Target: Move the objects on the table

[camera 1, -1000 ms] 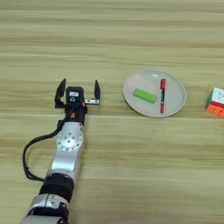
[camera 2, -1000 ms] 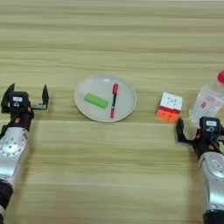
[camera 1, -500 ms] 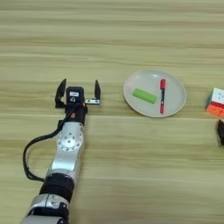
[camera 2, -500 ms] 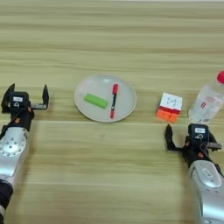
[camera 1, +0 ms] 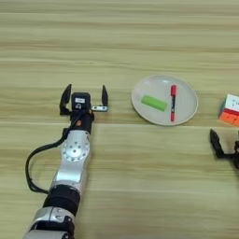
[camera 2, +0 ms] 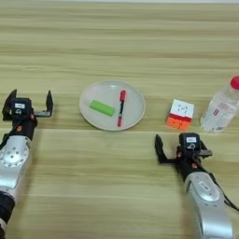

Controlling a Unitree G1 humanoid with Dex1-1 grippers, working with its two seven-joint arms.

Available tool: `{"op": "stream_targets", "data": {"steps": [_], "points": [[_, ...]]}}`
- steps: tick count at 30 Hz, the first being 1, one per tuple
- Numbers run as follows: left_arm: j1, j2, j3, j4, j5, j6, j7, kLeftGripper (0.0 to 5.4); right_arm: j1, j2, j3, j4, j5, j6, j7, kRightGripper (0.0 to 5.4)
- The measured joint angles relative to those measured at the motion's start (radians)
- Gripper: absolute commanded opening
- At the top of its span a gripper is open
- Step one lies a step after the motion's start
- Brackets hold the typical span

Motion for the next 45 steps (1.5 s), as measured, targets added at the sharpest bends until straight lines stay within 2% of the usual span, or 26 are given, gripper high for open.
{"op": "stream_targets", "data": {"steps": [13,23,45], "points": [[0.000,0.000,0.000,-0.004,0.000,0.000,0.000,5.40,-0.125,0.000,-0.013,0.143,0.003,-0.006,-0.001,5.37],[0.001,0.001,0.000,-0.012,0.000,0.000,0.000,5.40,-0.220,0.001,-0.010,0.292,-0.023,-0.087,-0.036,5.37],[0.011,0.000,-0.001,-0.021,0.000,0.002,-0.001,5.40,-0.302,0.001,-0.014,0.424,-0.039,-0.175,-0.063,5.37]]}}
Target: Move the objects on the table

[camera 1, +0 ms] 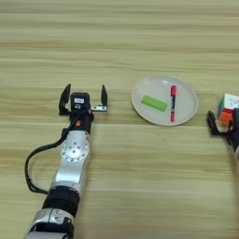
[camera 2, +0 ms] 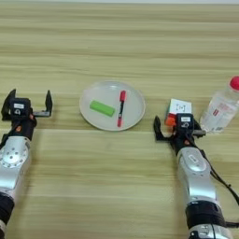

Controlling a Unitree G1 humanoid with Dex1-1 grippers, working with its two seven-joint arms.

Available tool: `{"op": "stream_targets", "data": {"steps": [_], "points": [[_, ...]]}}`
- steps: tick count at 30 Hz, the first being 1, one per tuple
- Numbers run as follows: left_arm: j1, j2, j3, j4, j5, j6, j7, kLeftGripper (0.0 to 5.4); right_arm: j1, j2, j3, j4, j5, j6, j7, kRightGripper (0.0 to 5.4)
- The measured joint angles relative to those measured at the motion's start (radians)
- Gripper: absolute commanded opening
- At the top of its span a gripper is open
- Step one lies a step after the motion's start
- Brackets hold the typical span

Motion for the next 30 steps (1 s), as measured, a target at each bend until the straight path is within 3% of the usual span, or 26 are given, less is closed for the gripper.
{"op": "stream_targets", "data": {"steps": [17,30], "points": [[0.000,-0.001,-0.002,0.000,0.000,0.001,0.000,5.40,-0.047,0.003,-0.015,0.066,0.001,-0.022,-0.010,5.37],[0.000,-0.002,-0.004,0.000,0.000,0.001,0.000,5.40,-0.061,0.006,-0.024,0.086,0.001,-0.025,-0.018,3.87]]}}
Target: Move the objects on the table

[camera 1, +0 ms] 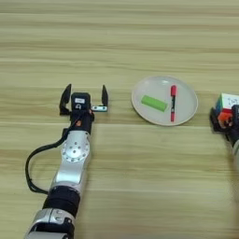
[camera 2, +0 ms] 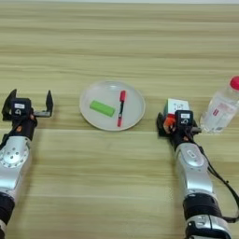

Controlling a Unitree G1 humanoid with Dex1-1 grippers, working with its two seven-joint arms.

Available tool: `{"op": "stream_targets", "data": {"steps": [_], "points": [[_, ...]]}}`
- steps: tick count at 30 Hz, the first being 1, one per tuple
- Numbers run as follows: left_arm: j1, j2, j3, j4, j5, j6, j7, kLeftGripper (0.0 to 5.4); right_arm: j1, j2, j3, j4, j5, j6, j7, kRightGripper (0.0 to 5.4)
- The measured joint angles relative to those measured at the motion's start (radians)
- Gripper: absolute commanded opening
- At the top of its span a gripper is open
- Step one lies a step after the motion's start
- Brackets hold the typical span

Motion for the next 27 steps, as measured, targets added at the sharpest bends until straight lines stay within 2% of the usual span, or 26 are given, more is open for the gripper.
{"op": "stream_targets", "data": {"steps": [5,12,20,27], "points": [[0.000,0.000,-0.001,0.000,0.000,0.000,0.000,5.40,-0.001,0.001,-0.003,0.002,0.000,-0.002,0.000,3.39],[0.000,-0.002,-0.006,0.000,0.001,0.000,0.001,5.40,0.004,0.001,-0.005,-0.005,-0.001,-0.006,0.000,3.35],[0.000,-0.005,-0.008,0.000,0.001,0.001,0.006,5.40,0.078,-0.002,-0.004,-0.091,0.002,-0.017,0.026,3.35],[0.000,-0.006,-0.009,0.000,0.003,0.001,0.010,5.40,0.143,-0.023,-0.007,-0.174,0.036,0.009,0.117,3.35]]}}
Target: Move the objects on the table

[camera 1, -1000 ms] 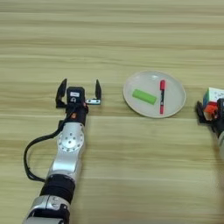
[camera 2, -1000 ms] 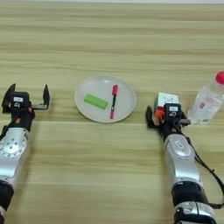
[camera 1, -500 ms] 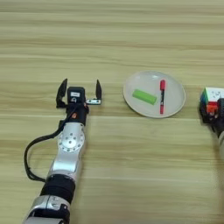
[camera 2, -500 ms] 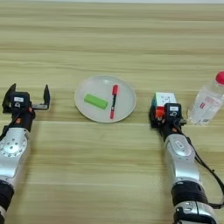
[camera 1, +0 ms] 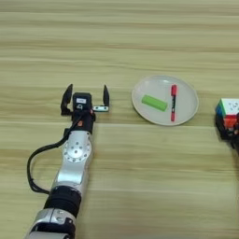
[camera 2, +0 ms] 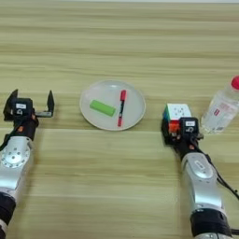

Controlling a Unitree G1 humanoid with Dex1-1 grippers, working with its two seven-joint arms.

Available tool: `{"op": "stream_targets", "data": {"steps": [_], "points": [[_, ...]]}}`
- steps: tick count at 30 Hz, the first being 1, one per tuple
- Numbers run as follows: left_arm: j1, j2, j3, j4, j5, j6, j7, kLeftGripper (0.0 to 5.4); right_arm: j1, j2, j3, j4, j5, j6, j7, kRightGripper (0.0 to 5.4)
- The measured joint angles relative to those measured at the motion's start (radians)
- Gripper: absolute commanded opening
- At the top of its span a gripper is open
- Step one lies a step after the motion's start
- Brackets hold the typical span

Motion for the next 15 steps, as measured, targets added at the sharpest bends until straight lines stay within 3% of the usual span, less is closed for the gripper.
{"op": "stream_targets", "data": {"steps": [15], "points": [[0.000,0.000,0.000,0.001,0.003,0.001,0.006,5.40,0.095,-0.072,0.017,-0.262,0.114,0.114,0.257,3.35]]}}
